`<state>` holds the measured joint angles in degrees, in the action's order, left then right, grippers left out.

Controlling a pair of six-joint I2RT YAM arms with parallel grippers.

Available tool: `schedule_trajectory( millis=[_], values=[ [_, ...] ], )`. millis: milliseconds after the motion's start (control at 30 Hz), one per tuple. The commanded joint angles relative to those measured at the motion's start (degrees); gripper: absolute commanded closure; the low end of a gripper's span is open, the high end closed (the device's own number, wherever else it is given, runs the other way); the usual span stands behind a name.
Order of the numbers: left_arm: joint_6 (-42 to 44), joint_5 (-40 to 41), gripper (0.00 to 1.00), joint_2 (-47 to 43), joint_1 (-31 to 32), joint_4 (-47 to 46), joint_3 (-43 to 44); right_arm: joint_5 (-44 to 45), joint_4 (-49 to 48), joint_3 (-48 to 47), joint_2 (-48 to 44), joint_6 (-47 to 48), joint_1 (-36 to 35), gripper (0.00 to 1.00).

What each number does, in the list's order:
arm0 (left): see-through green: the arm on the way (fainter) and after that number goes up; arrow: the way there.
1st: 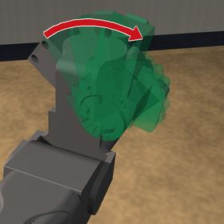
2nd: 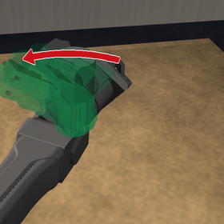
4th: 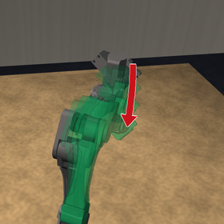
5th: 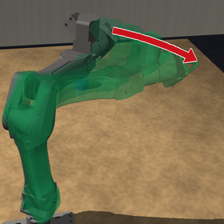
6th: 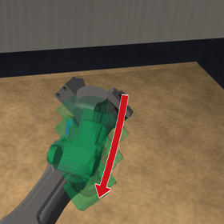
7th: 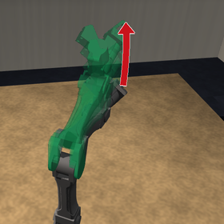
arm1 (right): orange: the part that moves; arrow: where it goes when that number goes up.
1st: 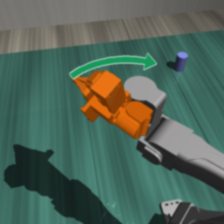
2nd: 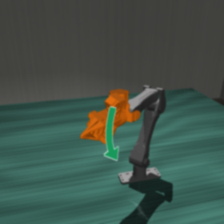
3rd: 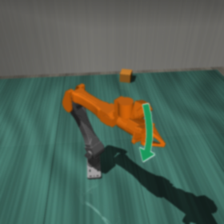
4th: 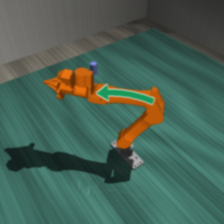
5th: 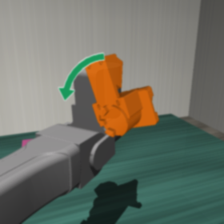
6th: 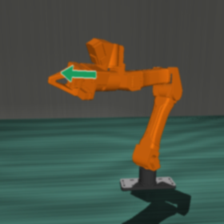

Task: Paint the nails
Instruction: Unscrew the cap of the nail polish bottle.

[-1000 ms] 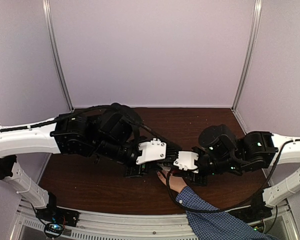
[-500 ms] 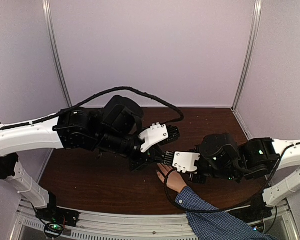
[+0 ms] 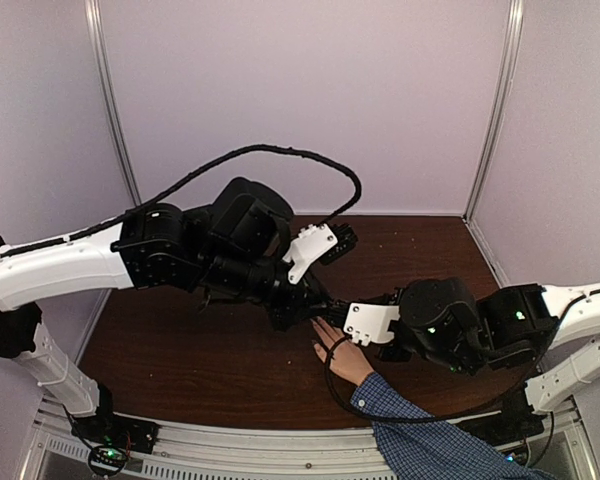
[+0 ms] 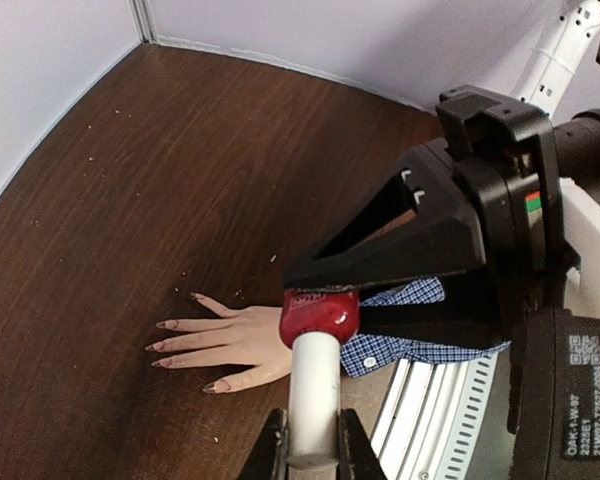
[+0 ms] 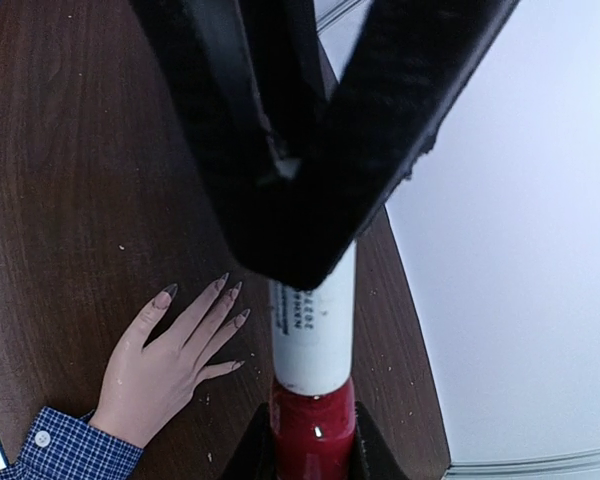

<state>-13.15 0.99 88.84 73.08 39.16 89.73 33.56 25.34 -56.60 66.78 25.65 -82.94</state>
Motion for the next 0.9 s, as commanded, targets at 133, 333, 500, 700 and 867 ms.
schedule_trajectory(
  millis=[133, 333, 500, 700, 867],
  values=[
    [-9.4, 0.5, 1.0, 1.6, -3.8, -4.1, 2.1, -1.0, -7.9, -0.2, 0.4, 0.3, -2.2, 1.0],
    [-11.7, -0.8, 1.0, 0.7, -5.0, -3.9, 2.4, -0.3, -7.5, -0.2, 0.9, -0.4, -2.1, 1.0],
    [-12.3, -0.5, 0.83, 0.0, -5.1, -4.2, 1.9, -0.7, -7.7, 0.3, 0.5, -1.4, -2.1, 1.0],
    [-10.8, -3.9, 0.58, -1.7, -5.2, -7.1, -0.1, -2.8, -7.8, 1.0, -1.1, -3.2, -1.4, 1.0],
    [-8.5, -5.6, 0.48, -4.6, -5.3, -10.9, -3.3, -6.3, -7.4, 1.4, -2.7, -5.4, 0.3, 1.0]
  ],
)
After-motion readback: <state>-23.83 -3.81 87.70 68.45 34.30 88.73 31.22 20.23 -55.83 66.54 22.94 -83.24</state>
